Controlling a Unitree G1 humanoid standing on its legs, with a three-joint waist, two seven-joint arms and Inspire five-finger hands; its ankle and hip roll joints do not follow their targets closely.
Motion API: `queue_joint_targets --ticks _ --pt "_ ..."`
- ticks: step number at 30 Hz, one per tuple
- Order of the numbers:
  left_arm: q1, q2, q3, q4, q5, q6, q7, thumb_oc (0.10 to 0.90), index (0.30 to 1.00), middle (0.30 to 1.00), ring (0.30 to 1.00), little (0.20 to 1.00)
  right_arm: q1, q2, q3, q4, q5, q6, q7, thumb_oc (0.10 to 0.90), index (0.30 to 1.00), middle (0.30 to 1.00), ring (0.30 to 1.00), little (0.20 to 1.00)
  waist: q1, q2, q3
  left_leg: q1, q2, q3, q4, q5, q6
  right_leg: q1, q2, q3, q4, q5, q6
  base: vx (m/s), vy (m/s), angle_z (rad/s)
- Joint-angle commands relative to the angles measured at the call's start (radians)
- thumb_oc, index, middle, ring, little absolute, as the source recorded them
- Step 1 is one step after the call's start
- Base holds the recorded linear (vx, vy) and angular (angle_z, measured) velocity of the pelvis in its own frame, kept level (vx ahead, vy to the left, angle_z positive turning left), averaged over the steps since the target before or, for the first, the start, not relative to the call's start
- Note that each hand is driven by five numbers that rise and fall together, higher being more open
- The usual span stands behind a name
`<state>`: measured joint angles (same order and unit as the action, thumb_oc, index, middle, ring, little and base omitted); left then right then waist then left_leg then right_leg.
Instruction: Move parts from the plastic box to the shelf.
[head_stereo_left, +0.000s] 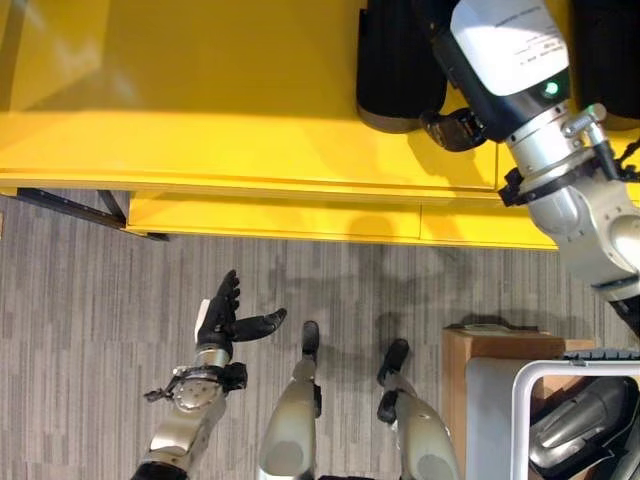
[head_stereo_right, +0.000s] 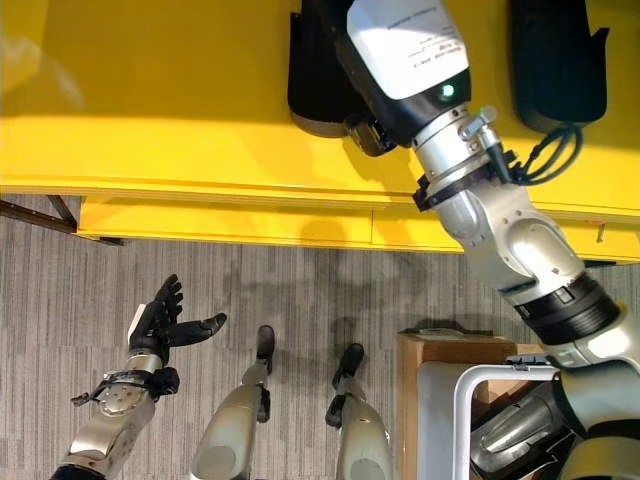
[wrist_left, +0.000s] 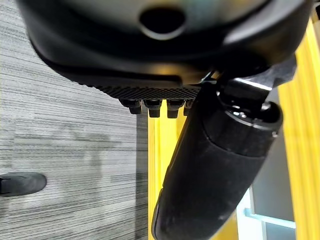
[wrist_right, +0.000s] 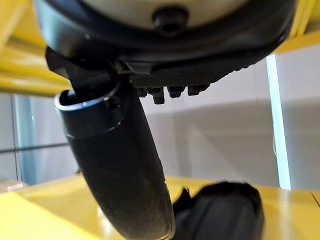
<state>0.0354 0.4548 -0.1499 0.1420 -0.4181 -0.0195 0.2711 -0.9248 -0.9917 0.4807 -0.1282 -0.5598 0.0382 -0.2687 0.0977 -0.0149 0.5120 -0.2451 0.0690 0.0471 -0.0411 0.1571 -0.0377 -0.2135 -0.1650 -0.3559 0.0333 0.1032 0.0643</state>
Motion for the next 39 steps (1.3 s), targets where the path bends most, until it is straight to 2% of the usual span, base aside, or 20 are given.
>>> queue_joint_targets --ticks 1,3,4,5,6,9,13,17,20,24,26,28,31,33,35,39 --pt "0.063 0.022 0.005 -0.076 0.041 -0.039 0.000 0.900 1.000 1.000 1.000 1.000 -0.006 -0.008 -0.066 -0.090 -0.015 -0.031 -0.068 0.900 1.000 1.000 1.000 1.000 -0.008 -0.031 -0.143 0.115 0.116 -0.041 -0.003 -0.105 -0.062 0.006 -0.098 0.015 0.038 -0.014 0.106 0.00 0.000 0.00" --pt "0.063 0.022 0.005 -0.076 0.041 -0.039 0.000 0.900 1.000 1.000 1.000 1.000 -0.006 -0.008 -0.067 -0.090 -0.016 -0.031 -0.068 0.900 1.000 1.000 1.000 1.000 -0.007 -0.031 -0.143 0.115 0.116 -0.041 -0.003 -0.105 -0.062 0.006 -0.098 0.015 0.038 -0.014 0.106 0.03 0.023 0.00" --pt "0.081 0.004 0.024 -0.076 0.047 -0.029 -0.007 0.900 1.000 1.000 1.000 1.000 0.170 0.090 -0.170 -0.127 0.059 -0.054 -0.073 0.900 1.000 1.000 1.000 1.000 -0.017 -0.030 -0.173 0.146 0.116 -0.038 0.004 -0.123 -0.056 0.044 -0.103 0.010 0.032 -0.019 0.110 0.09 0.073 -0.02" --pt "0.091 -0.008 0.032 -0.069 0.049 -0.024 -0.009 0.900 1.000 1.000 1.000 1.000 0.261 0.166 -0.218 -0.132 0.091 -0.060 -0.077 0.900 1.000 1.000 1.000 1.000 -0.019 -0.030 -0.191 0.160 0.112 -0.037 0.005 -0.130 -0.052 0.062 -0.108 0.008 0.027 -0.019 0.112 0.09 0.074 0.05" --pt "0.094 -0.003 0.029 -0.071 0.049 -0.024 -0.009 0.900 1.000 1.000 1.000 1.000 0.273 0.168 -0.226 -0.139 0.090 -0.059 -0.074 0.900 1.000 1.000 1.000 1.000 -0.017 -0.033 -0.193 0.162 0.112 -0.038 0.004 -0.130 -0.052 0.066 -0.108 0.006 0.024 -0.018 0.113 0.06 0.054 0.13" --pt "0.118 -0.025 0.043 -0.071 0.055 -0.020 -0.010 0.900 1.000 1.000 1.000 1.000 0.416 0.305 -0.296 -0.158 0.150 -0.079 -0.090 0.900 1.000 1.000 1.000 1.000 -0.019 -0.026 -0.228 0.196 0.103 -0.035 -0.002 -0.142 -0.046 0.109 -0.115 0.000 0.007 -0.016 0.120 0.05 0.081 0.01" --pt "0.153 -0.047 0.074 -0.063 0.070 -0.012 -0.010 0.900 1.000 1.000 1.000 1.000 0.560 0.419 -0.342 -0.163 0.233 -0.108 -0.098 0.900 1.000 1.000 1.000 1.000 -0.027 -0.022 -0.280 0.228 0.080 -0.035 -0.014 -0.155 -0.032 0.144 -0.133 -0.009 -0.018 0.001 0.133 0.03 0.122 0.01" --pt "0.191 -0.057 0.111 -0.058 0.091 -0.011 -0.012 0.900 1.000 1.000 1.000 1.000 0.677 0.479 -0.374 -0.163 0.267 -0.122 -0.087 0.900 1.000 1.000 1.000 1.000 -0.035 -0.026 -0.320 0.262 0.043 -0.028 -0.021 -0.180 -0.008 0.166 -0.160 -0.006 -0.031 0.028 0.154 0.00 0.176 0.01" --pt "0.221 -0.069 0.140 -0.057 0.119 -0.014 -0.020 0.900 1.000 1.000 1.000 1.000 0.770 0.503 -0.401 -0.169 0.281 -0.127 -0.059 0.900 1.000 1.000 1.000 1.000 -0.042 -0.037 -0.343 0.289 -0.007 -0.021 -0.022 -0.206 0.024 0.175 -0.202 0.008 -0.024 0.072 0.181 -0.01 0.222 -0.01" --pt "0.237 -0.076 0.152 -0.057 0.134 -0.013 -0.023 0.900 1.000 1.000 1.000 1.000 0.817 0.525 -0.425 -0.169 0.285 -0.123 -0.052 0.900 1.000 1.000 1.000 1.000 -0.046 -0.050 -0.352 0.307 -0.052 -0.019 -0.022 -0.224 0.052 0.176 -0.241 0.023 -0.009 0.109 0.196 -0.02 0.198 0.03" --pt "0.240 -0.082 0.157 -0.056 0.145 -0.010 -0.020 0.900 1.000 1.000 1.000 1.000 0.852 0.547 -0.446 -0.166 0.284 -0.119 -0.055 0.900 1.000 1.000 1.000 1.000 -0.052 -0.055 -0.354 0.323 -0.082 -0.016 -0.025 -0.235 0.069 0.177 -0.269 0.034 0.001 0.150 0.197 -0.04 0.216 0.00" --pt "0.238 -0.081 0.156 -0.056 0.154 -0.010 -0.021 0.900 1.000 1.000 1.000 1.000 0.868 0.558 -0.455 -0.166 0.287 -0.120 -0.059 0.900 1.000 1.000 1.000 1.000 -0.056 -0.057 -0.353 0.325 -0.093 -0.015 -0.026 -0.236 0.074 0.178 -0.279 0.039 0.003 0.167 0.197 -0.04 0.187 0.02" --pt "0.215 -0.065 0.147 -0.050 0.174 -0.012 -0.016 0.900 1.000 1.000 1.000 1.000 0.892 0.577 -0.473 -0.166 0.284 -0.122 -0.071 0.900 1.000 1.000 1.000 1.000 -0.071 -0.063 -0.331 0.333 -0.105 0.000 -0.030 -0.234 0.083 0.155 -0.286 0.057 0.017 0.233 0.197 -0.09 0.193 -0.06" --pt "0.191 -0.060 0.150 -0.051 0.163 -0.013 -0.001 0.900 1.000 1.000 1.000 1.000 0.865 0.571 -0.458 -0.153 0.285 -0.121 -0.077 0.900 1.000 1.000 1.000 1.000 -0.055 -0.035 -0.288 0.351 -0.079 0.055 -0.030 -0.231 0.097 0.136 -0.288 -0.048 0.142 0.159 0.191 -0.12 0.238 -0.56" --pt "0.206 -0.068 0.161 -0.062 0.149 -0.013 0.004 0.900 1.000 1.000 1.000 1.000 0.848 0.573 -0.437 -0.143 0.296 -0.126 -0.072 0.900 1.000 1.000 1.000 1.000 -0.025 -0.018 -0.287 0.353 -0.062 0.099 -0.026 -0.242 0.106 0.182 -0.297 -0.147 0.248 0.070 0.180 -0.06 0.133 -0.88" --pt "0.224 -0.075 0.171 -0.076 0.136 -0.012 0.006 0.900 1.000 1.000 1.000 1.000 0.815 0.575 -0.415 -0.136 0.295 -0.126 -0.069 0.900 1.000 1.000 1.000 1.000 0.003 -0.021 -0.293 0.323 -0.063 0.152 0.018 -0.260 0.124 0.222 -0.308 -0.174 0.361 0.017 0.169 -0.09 0.023 -0.86"
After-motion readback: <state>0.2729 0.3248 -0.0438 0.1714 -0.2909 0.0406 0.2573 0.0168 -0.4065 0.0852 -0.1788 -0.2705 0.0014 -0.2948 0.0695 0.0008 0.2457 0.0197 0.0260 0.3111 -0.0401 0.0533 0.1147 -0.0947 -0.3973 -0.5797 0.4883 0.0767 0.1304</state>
